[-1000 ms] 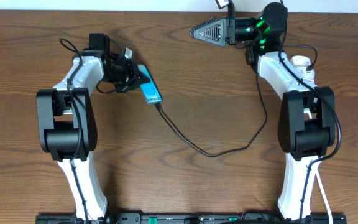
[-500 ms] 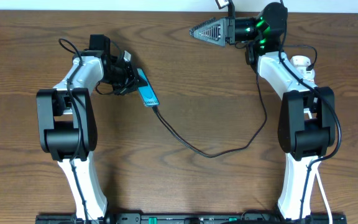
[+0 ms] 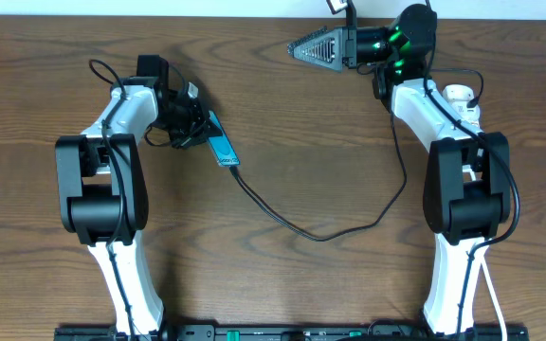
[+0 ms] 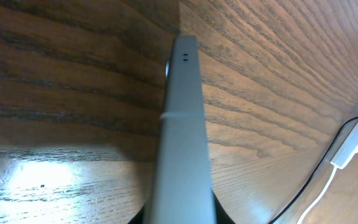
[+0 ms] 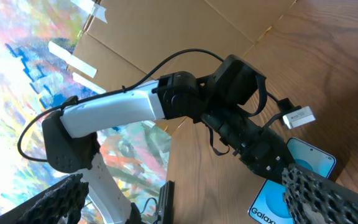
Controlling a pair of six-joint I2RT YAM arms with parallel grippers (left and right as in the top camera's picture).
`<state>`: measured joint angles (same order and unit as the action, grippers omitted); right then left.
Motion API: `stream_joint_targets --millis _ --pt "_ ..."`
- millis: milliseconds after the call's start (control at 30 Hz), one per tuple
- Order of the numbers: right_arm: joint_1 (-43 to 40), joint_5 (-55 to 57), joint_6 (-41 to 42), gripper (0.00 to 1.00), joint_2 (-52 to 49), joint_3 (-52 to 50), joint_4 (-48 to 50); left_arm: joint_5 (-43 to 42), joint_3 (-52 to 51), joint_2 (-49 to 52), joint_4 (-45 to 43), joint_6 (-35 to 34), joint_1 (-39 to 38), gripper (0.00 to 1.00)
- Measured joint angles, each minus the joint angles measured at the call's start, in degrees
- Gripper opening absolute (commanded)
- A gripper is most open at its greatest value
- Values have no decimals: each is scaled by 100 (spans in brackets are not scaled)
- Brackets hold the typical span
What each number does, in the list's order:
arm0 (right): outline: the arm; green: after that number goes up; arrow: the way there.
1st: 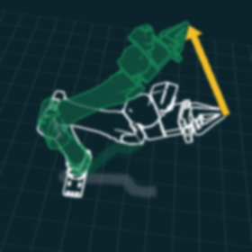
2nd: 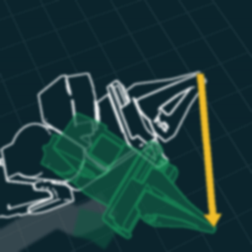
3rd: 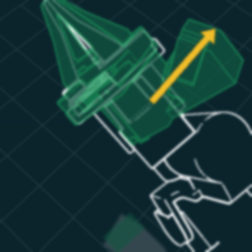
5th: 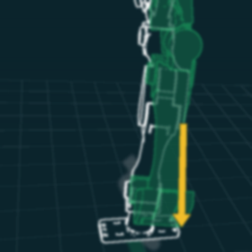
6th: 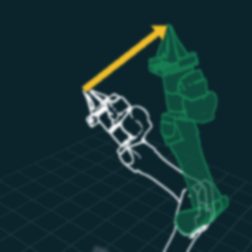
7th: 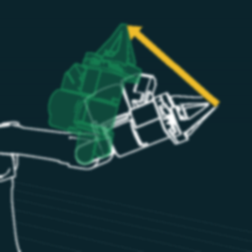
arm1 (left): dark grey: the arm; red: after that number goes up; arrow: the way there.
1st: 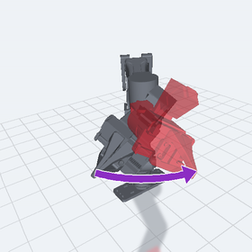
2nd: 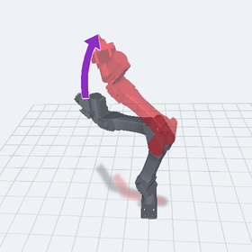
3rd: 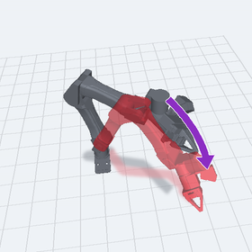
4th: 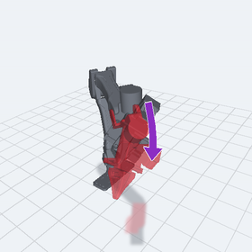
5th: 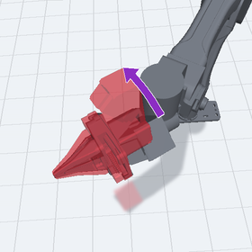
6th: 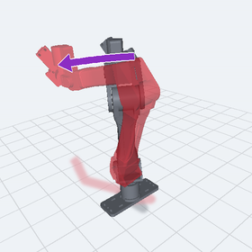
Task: Plug charger to phone and switch on socket
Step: 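Lower the phone flat onto the table with the left gripper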
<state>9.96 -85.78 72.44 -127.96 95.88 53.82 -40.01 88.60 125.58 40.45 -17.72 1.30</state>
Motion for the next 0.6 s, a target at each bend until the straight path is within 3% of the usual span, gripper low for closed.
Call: stream_joint_targets --millis 200,333,367,600 --pt "0 0 0 99 0 0 0 11 0 0 4 0 0 9" --pt "0 -2 0 99 0 0 2 37 0 0 13 2 0 17" --pt "0 0 0 99 0 0 2 39 0 0 15 -7 0 24" --pt "0 -2 0 99 0 0 2 52 0 0 35 11 0 33"
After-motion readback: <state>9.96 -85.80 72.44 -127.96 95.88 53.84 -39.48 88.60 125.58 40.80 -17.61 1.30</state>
